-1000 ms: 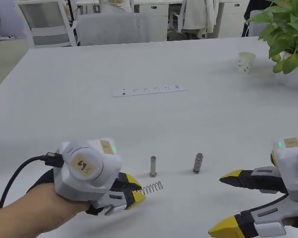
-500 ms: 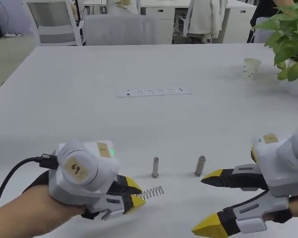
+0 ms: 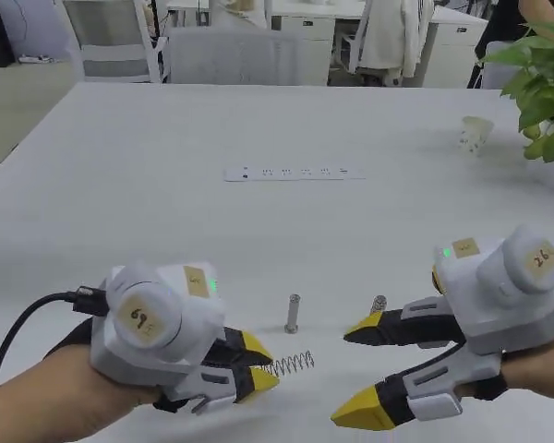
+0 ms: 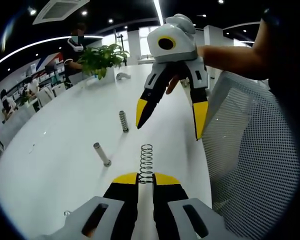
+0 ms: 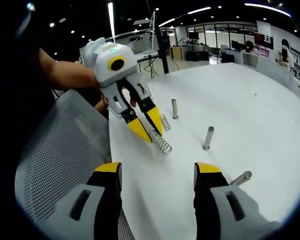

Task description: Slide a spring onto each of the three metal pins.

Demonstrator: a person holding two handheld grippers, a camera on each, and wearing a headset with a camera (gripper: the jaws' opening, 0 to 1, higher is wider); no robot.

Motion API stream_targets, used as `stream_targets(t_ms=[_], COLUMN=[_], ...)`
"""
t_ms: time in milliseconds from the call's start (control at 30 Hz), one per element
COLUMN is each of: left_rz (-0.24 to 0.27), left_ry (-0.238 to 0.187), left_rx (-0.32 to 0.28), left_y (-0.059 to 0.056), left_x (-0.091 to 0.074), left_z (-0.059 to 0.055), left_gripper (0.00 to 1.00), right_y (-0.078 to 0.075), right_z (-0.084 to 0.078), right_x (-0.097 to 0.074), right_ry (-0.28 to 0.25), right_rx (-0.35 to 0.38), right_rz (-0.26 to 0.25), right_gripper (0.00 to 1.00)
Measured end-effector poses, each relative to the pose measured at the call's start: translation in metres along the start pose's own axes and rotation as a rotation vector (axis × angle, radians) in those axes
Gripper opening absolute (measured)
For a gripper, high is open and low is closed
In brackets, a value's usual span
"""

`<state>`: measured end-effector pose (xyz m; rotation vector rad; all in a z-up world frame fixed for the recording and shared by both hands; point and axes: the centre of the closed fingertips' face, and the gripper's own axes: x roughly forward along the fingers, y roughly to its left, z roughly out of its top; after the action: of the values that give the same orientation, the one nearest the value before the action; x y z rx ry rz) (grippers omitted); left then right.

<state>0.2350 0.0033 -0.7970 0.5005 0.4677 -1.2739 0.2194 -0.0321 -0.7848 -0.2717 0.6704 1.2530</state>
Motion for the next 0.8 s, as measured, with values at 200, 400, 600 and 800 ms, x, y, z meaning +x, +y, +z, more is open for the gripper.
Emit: stream_targets(t_ms=[200, 400, 600, 800], left_rz=[-0.021, -0.025, -0.035, -0.039], left_ry=[-0.024, -0.039, -0.064, -0.075], left_rx=[0.016, 0.019, 0.025, 0.031], left_y=[-0.006, -0.008, -0.012, -0.015], left_x=[-0.001, -0.002, -0.002, 0.0], left_z=[0.006, 0.011, 0.017, 0.022], left_gripper=[0.02, 0.02, 0.02, 0.02], right_y=[0.001, 0.004, 0.007, 0.01], right_z=[0.004, 0.005, 0.005, 0.004], right_x=[0.007, 0.01, 0.013, 0.015], right_ry=[0.008, 0.026, 0.037, 0.049], right_rx=[-0.016, -0.029, -0.038, -0.041], right_rz=[0.017, 0.036, 0.051, 0.065], right_gripper=[0.5, 0.43, 0.39, 0.34])
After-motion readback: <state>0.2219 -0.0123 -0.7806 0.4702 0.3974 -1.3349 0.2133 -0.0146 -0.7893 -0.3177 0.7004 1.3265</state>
